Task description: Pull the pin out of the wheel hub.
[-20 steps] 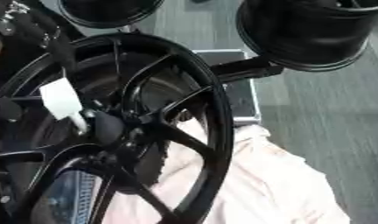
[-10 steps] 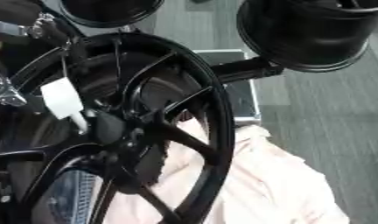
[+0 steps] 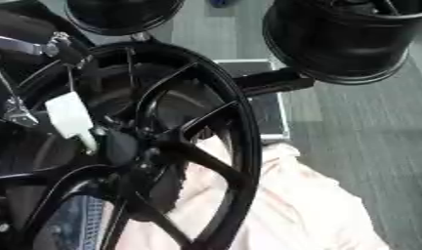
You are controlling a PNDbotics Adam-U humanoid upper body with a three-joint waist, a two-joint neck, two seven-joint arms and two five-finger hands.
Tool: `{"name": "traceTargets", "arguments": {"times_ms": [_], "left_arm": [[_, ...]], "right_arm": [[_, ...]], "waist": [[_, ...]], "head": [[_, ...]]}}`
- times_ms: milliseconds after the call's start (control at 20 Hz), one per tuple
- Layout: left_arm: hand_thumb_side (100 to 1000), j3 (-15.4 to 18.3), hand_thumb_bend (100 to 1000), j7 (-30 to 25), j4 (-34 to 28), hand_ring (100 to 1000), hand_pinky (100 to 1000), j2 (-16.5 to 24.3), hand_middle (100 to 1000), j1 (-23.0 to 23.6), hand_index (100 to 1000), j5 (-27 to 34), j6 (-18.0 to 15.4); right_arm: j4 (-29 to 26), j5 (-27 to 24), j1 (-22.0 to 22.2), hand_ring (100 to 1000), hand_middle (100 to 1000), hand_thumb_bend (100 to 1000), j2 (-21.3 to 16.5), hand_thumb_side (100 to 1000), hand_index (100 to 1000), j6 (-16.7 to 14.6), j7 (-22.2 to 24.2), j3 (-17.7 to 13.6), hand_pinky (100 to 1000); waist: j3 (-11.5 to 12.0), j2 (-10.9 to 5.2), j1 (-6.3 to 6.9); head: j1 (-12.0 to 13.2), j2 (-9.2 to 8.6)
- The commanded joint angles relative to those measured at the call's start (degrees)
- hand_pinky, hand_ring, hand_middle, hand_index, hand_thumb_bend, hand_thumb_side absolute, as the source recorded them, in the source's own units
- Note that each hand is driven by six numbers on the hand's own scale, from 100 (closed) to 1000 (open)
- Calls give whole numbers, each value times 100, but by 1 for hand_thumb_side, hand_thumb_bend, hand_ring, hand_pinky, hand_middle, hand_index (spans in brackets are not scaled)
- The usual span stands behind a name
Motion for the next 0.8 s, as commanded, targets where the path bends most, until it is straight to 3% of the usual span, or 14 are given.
{"name": "traceTargets", "arguments": {"times_ms": [50, 800], "left_arm": [[100, 80, 544, -100, 11, 764, 845, 22, 739, -151, 792, 60, -147], [109, -173, 554, -100, 183, 692, 813, -111, 579, -292, 681, -152, -227]], "right_arm": [[-71, -30, -20, 616, 560, 100, -77, 470, 736, -13, 7, -32, 460], [-71, -48, -38, 616, 560, 100, -64, 472, 736, -33, 7, -31, 460]], "waist": [[-14, -85, -1], [-32, -59, 40]], "head": [[-2, -76], [24, -105]]}}
